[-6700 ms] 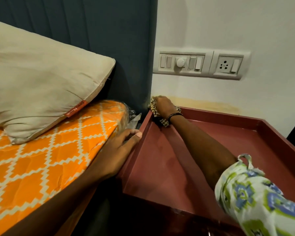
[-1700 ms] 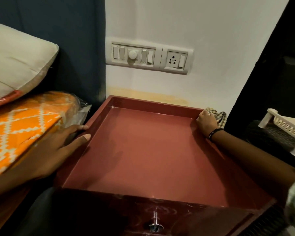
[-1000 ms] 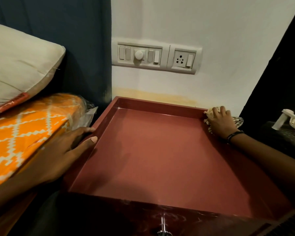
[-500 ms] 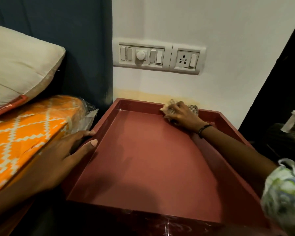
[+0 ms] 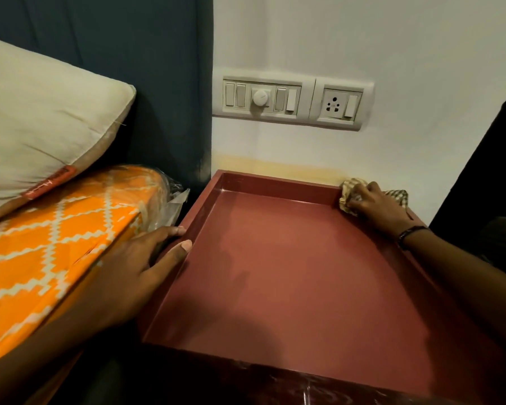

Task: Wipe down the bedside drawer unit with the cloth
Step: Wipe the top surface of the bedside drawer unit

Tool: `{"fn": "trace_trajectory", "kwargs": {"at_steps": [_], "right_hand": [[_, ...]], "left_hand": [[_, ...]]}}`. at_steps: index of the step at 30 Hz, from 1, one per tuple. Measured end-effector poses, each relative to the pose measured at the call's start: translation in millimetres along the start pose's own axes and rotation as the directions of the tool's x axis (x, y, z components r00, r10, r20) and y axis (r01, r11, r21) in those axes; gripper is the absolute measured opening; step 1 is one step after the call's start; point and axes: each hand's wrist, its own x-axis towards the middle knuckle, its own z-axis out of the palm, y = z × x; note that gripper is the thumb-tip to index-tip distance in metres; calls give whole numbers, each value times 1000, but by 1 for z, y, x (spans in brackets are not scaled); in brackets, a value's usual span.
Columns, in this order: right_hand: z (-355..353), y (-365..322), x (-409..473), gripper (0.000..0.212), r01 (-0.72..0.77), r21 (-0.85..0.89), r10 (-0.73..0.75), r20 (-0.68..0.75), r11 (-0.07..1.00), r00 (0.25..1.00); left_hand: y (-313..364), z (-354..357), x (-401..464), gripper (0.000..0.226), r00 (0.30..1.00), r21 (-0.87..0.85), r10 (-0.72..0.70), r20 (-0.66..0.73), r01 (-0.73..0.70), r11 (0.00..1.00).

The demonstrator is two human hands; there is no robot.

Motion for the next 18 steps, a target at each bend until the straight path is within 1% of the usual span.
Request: {"fn": "trace_trajectory", "kwargs": {"at_steps": [2,3,4,5,7,8,10,11,12,14,15,16,17,18], "right_hand": [[-4,-24,17,9,135,-33,-139,-161,990,977],[-7,-39,31,14,184,-39,-188,-221,982,957],[-9,-57,48,24,228,-45,-231,-263,973,937],[-14,-78,64,27,236,-51,-241,-262,970,935],[-21,-119,98,19,241,-74,-252,-252,968,934],[-19,-140,117,17,232,-65,-241,-250,971,938],[-22,-177,145,16,177,18,-171,-175,984,970],[-26,-194,158,16,163,34,-156,-159,986,975],[-28,-206,168,19,155,14,-150,-168,988,974],[-30,-216,178,28,148,-25,-150,-113,989,982],[-28,-212,176,28,183,-23,-185,-98,983,978],[-25,-205,170,26,229,-10,-229,-124,973,966],[-25,-196,164,20,243,-24,-244,-133,970,961],[-19,-185,158,14,223,-61,-230,-132,973,964]], "left_hand": [[1,0,0,76,1000,2,-3,3,3,1000],[2,0,0,76,1000,8,-4,7,4,1000],[2,1,0,76,1000,13,-4,9,4,1000],[2,1,0,76,1000,10,-5,8,5,1000],[3,1,0,76,1000,-2,-9,0,9,1000],[2,1,0,76,1000,-4,-10,-6,10,1000],[3,2,0,75,1000,-5,-9,-8,9,1000],[2,1,0,75,1000,-4,-7,-8,7,1000],[2,2,0,74,1000,-10,-3,-8,3,1000],[0,1,0,74,1000,-17,-5,-11,5,1000],[-1,0,0,73,1000,-21,-6,-14,6,1000],[0,1,0,73,1000,-27,-8,-13,7,1000],[0,0,0,74,1000,-29,-6,-9,5,1000],[1,0,0,75,1000,-31,-4,-5,4,1000]]}}
